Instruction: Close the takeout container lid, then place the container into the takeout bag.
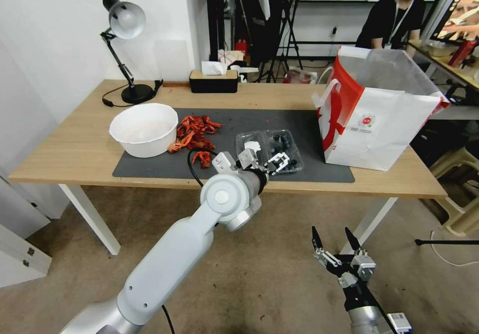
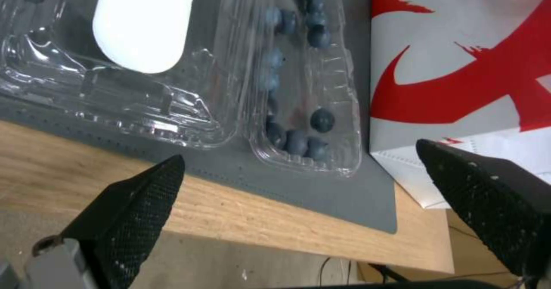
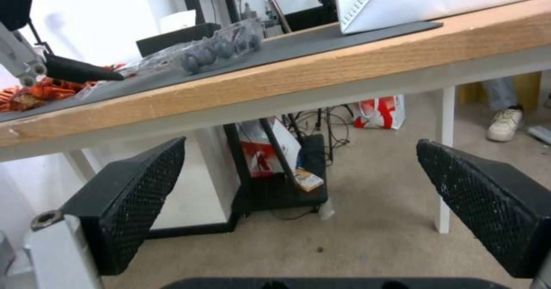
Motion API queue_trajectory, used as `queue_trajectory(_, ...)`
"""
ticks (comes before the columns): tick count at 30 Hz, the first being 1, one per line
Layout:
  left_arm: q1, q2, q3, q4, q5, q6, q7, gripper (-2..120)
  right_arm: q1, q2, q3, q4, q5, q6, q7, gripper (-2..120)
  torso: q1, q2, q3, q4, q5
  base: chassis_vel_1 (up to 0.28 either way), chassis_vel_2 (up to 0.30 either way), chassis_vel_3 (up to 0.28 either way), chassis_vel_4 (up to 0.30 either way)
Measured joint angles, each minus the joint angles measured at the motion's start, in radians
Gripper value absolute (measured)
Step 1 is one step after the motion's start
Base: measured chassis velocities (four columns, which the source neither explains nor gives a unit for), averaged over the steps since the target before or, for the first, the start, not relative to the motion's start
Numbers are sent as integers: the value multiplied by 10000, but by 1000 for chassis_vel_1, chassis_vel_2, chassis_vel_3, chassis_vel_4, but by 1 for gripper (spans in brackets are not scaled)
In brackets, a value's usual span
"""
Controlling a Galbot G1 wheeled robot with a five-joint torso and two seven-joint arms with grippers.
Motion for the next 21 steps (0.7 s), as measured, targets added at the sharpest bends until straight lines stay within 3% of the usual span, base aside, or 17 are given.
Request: queue_trajectory(21, 129, -243, -12, 406, 343, -132, 241, 100, -11, -42, -21, -47, 57, 34, 35, 100, 0, -1, -1, -1, 0, 0, 0, 0, 0)
